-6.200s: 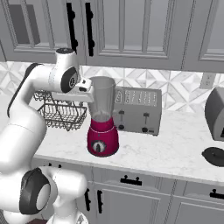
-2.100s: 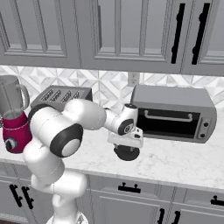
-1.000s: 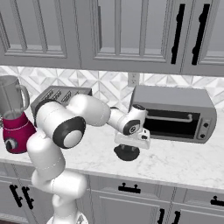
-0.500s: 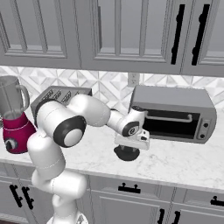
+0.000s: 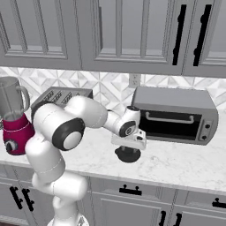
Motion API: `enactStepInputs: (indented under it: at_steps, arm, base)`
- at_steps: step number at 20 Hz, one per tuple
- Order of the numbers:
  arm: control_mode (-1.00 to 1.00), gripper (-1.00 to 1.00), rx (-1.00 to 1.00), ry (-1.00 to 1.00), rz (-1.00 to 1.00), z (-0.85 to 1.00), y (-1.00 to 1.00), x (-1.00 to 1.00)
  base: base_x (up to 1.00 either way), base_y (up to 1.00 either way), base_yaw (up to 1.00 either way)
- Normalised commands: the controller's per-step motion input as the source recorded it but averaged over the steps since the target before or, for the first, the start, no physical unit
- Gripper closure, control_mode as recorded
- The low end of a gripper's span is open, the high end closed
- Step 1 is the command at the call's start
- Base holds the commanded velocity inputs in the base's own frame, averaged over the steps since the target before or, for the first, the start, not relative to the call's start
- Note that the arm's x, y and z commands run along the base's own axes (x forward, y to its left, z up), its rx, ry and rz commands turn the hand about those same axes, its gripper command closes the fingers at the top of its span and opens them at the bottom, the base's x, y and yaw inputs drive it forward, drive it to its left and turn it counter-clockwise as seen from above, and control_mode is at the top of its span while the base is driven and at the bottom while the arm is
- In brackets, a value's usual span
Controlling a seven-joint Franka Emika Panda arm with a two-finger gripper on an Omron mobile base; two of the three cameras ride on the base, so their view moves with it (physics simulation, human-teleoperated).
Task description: Close the lid blender by securely placing the lid on top.
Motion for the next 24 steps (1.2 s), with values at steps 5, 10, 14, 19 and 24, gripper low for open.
enactStepInputs:
  at_steps: [5, 10, 14, 19, 24]
  arm:
    - [-1.00, 1.00, 0.01, 0.00, 0.00, -0.17, 0.27, -0.17]
    - [-1.00, 1.00, 0.01, -0.06, 0.00, 0.23, 0.00, -0.13]
    - [-1.00, 1.00, 0.00, -0.07, -0.02, 0.50, 0.00, -0.16]
    - [-1.00, 1.00, 0.00, -0.14, -0.02, 0.94, 0.00, -0.31]
    - [-1.00, 1.00, 0.02, -0.19, -0.01, 0.85, 0.23, -0.52]
  base:
    - [0.00, 0.00, 0.00]
    - [0.00, 0.00, 0.00]
    - [0.00, 0.00, 0.00]
    - [0.00, 0.00, 0.00]
    - [0.00, 0.00, 0.00]
